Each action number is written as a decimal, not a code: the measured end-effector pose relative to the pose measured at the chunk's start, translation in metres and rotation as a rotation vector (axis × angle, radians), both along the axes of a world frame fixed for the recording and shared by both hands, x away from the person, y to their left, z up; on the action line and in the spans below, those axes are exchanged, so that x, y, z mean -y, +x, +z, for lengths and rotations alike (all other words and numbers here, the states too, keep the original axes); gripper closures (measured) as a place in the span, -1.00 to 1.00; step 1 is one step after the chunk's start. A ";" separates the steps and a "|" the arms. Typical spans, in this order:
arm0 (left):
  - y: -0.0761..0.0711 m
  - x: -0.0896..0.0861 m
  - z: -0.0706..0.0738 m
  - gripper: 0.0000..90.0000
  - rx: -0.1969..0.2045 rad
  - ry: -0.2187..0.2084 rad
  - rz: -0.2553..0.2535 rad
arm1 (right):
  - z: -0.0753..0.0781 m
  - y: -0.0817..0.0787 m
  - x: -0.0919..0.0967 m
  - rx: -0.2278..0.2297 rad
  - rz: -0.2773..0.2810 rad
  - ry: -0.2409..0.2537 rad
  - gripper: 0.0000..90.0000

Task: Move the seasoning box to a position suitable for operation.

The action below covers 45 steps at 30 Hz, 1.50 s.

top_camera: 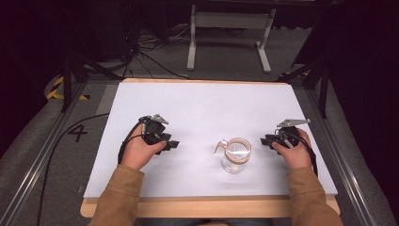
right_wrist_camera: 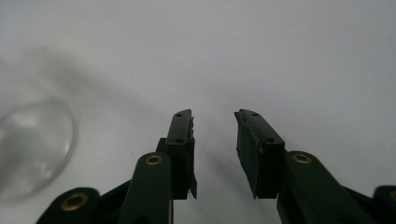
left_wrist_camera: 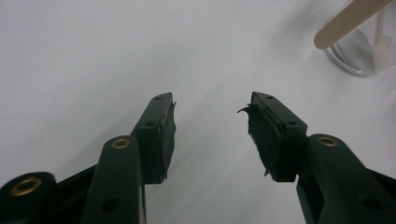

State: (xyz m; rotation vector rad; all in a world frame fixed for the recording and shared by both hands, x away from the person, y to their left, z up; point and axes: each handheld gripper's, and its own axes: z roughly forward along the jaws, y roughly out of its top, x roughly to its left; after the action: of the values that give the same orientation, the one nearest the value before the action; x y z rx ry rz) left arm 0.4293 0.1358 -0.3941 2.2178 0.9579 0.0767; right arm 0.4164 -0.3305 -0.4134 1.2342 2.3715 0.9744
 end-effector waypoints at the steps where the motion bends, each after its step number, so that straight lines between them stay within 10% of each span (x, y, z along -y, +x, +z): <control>1: 0.002 -0.002 0.002 0.09 -0.013 -0.040 0.012 | -0.001 -0.006 0.002 -0.016 0.043 0.019 0.59; 4: 0.005 -0.009 0.004 0.06 -0.037 -0.336 0.001 | 0.000 -0.017 0.002 -0.004 0.069 -0.006 0.77; 7: 0.000 -0.004 0.011 0.00 0.052 -0.127 0.051 | 0.008 -0.023 -0.008 0.021 0.148 0.035 0.97; 9: -0.003 0.000 0.014 0.02 0.068 -0.064 0.046 | 0.012 -0.026 -0.017 0.033 0.196 0.052 1.00; 25: -0.020 0.029 0.028 -0.19 0.111 -0.025 -0.121 | -0.003 -0.026 -0.044 -0.002 0.306 0.054 1.00; 45: -0.020 0.036 0.024 -0.14 0.110 -0.004 -0.161 | 0.000 -0.035 -0.064 0.002 0.388 -0.014 1.00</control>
State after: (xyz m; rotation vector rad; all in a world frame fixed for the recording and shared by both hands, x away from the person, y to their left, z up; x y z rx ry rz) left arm 0.4092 0.0995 -0.3697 2.2540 0.7172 0.1211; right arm 0.3814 -0.2667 -0.4132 0.7788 2.6681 1.0611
